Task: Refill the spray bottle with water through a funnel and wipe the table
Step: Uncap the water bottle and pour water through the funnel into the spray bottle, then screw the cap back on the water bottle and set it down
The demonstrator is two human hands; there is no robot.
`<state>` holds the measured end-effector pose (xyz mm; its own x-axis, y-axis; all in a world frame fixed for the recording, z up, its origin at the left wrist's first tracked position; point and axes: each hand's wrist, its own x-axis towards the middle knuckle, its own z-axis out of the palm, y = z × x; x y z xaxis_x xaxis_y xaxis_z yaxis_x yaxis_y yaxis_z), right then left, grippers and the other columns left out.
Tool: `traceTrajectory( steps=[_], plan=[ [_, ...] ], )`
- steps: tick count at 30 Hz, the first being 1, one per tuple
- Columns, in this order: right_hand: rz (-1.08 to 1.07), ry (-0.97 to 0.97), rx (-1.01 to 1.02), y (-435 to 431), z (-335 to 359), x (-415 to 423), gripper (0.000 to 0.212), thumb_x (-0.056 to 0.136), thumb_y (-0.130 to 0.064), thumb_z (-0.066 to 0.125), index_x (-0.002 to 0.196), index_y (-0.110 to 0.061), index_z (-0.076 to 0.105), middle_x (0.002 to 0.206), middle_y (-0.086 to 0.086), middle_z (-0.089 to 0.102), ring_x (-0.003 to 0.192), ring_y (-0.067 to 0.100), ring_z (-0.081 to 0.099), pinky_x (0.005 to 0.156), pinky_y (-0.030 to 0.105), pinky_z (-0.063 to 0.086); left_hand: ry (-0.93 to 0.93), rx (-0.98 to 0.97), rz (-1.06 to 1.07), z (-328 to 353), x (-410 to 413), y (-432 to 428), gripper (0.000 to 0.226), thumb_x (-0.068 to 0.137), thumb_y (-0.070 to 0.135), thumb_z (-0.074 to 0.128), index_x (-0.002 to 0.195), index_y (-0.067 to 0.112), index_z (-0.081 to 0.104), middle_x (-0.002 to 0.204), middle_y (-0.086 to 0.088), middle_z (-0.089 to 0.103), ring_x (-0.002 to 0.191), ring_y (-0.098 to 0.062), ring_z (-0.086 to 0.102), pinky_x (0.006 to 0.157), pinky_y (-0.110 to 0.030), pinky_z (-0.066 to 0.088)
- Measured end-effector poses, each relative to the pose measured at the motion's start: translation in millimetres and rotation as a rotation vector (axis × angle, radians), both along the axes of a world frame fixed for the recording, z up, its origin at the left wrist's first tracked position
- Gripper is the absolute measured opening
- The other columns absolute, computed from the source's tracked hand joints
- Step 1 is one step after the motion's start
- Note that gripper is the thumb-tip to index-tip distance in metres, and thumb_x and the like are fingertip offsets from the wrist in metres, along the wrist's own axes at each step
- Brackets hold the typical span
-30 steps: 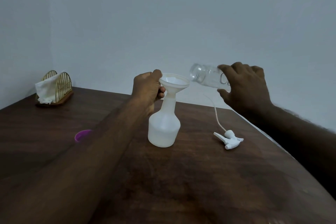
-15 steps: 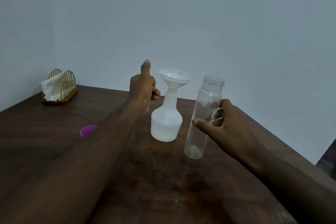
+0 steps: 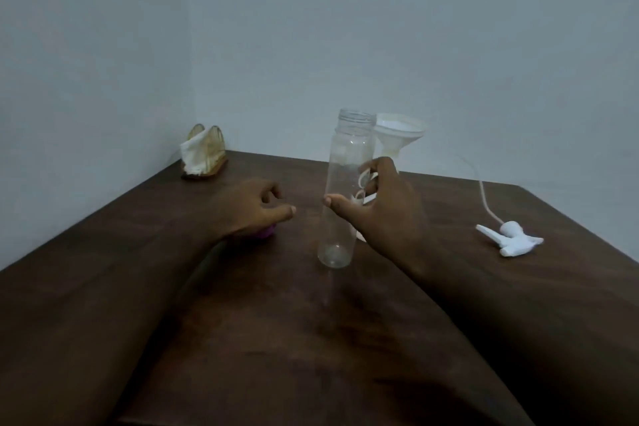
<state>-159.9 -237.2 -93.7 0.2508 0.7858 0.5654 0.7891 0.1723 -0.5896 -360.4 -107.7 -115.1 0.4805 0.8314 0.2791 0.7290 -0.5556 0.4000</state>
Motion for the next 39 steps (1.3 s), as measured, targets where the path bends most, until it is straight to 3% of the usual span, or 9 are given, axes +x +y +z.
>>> traceTrajectory(
  steps=[3,9,12,15,18,21,28,32,39],
  plan=[
    [0.003,0.006,-0.006,17,0,-19,0.053,0.072,-0.054,0.080,0.102,-0.028,0.046,0.078,-0.018,0.057,0.064,-0.012,0.054,0.056,0.003,0.038,0.197,-0.220,0.030,3,-8,-6,0.059,0.080,0.059,0.063,0.129,0.030,0.050,0.121,-0.001,0.054,0.105,-0.018,0.053,0.089,-0.036,0.049],
    [-0.027,0.022,-0.010,23,-3,-26,0.053,0.070,-0.066,0.074,0.100,-0.037,0.042,0.079,-0.021,0.057,0.071,-0.019,0.057,0.052,0.005,0.029,0.270,-0.328,-0.011,2,-14,3,0.062,0.081,0.036,0.072,0.137,0.031,0.045,0.132,-0.003,0.048,0.108,-0.018,0.050,0.083,-0.028,0.048],
    [-0.006,0.062,-0.049,22,-6,-22,0.061,0.068,-0.072,0.071,0.109,-0.034,0.046,0.083,-0.019,0.060,0.072,-0.008,0.061,0.059,0.015,0.039,0.078,-0.121,0.000,-6,-16,11,0.059,0.079,0.039,0.075,0.131,0.022,0.051,0.123,-0.004,0.056,0.098,-0.014,0.052,0.070,-0.022,0.044],
    [-0.005,0.071,-0.099,16,-4,-14,0.078,0.061,-0.082,0.065,0.120,-0.033,0.048,0.092,-0.018,0.064,0.079,-0.008,0.060,0.064,0.017,0.044,-0.369,0.181,0.070,-10,-7,8,0.054,0.077,0.033,0.078,0.122,0.013,0.057,0.111,-0.007,0.061,0.092,-0.016,0.057,0.072,-0.026,0.050],
    [-0.008,0.085,-0.123,11,3,-4,0.098,0.055,-0.088,0.059,0.132,-0.031,0.045,0.102,-0.014,0.065,0.093,0.002,0.062,0.079,0.030,0.050,-0.757,0.372,0.117,-1,6,-6,0.046,0.078,0.031,0.077,0.117,0.015,0.058,0.104,0.001,0.059,0.085,-0.003,0.058,0.067,-0.009,0.046],
    [0.017,0.105,-0.122,7,7,2,0.088,0.058,-0.085,0.064,0.127,-0.032,0.048,0.100,-0.015,0.065,0.094,0.002,0.062,0.072,0.024,0.046,-0.975,0.439,0.067,11,15,-23,0.042,0.081,0.028,0.075,0.115,0.015,0.056,0.105,0.002,0.059,0.087,0.008,0.058,0.068,-0.004,0.045],
    [0.116,0.052,-0.152,10,-2,-7,0.069,0.066,-0.063,0.079,0.123,-0.032,0.053,0.099,-0.021,0.064,0.082,-0.019,0.058,0.063,0.003,0.044,-1.170,0.234,-0.096,7,36,-39,0.045,0.086,0.028,0.069,0.121,0.010,0.049,0.104,0.001,0.061,0.089,-0.001,0.064,0.077,-0.016,0.051],
    [0.130,0.032,-0.154,16,-8,-10,0.043,0.075,-0.045,0.082,0.107,-0.035,0.056,0.083,-0.027,0.061,0.072,-0.026,0.055,0.059,-0.005,0.036,-1.277,0.092,-0.179,3,41,-39,0.045,0.082,0.035,0.070,0.115,0.013,0.048,0.098,0.005,0.065,0.094,-0.013,0.069,0.087,-0.045,0.056],
    [0.153,0.049,-0.170,18,-7,-10,0.039,0.076,-0.044,0.080,0.106,-0.035,0.057,0.085,-0.024,0.065,0.076,-0.025,0.056,0.057,-0.004,0.038,-1.257,0.229,-0.164,4,39,-36,0.043,0.083,0.022,0.073,0.113,0.008,0.046,0.096,0.003,0.061,0.084,0.000,0.064,0.073,-0.014,0.049]
  ],
)
